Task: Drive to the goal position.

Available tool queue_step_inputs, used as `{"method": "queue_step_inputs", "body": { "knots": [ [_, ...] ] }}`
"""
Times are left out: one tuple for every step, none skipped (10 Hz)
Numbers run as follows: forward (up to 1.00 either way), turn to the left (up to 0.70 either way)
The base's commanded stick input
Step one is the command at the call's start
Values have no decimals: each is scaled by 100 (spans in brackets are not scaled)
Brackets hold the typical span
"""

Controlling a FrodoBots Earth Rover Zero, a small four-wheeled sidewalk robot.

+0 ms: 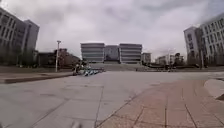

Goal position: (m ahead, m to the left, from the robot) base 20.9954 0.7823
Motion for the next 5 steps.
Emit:
{"method": "queue_step_inputs", "body": {
  "knots": [
    [70,-15],
    [70,-31],
    [70,-34],
    [70,-34],
    [70,-14]
  ]
}}
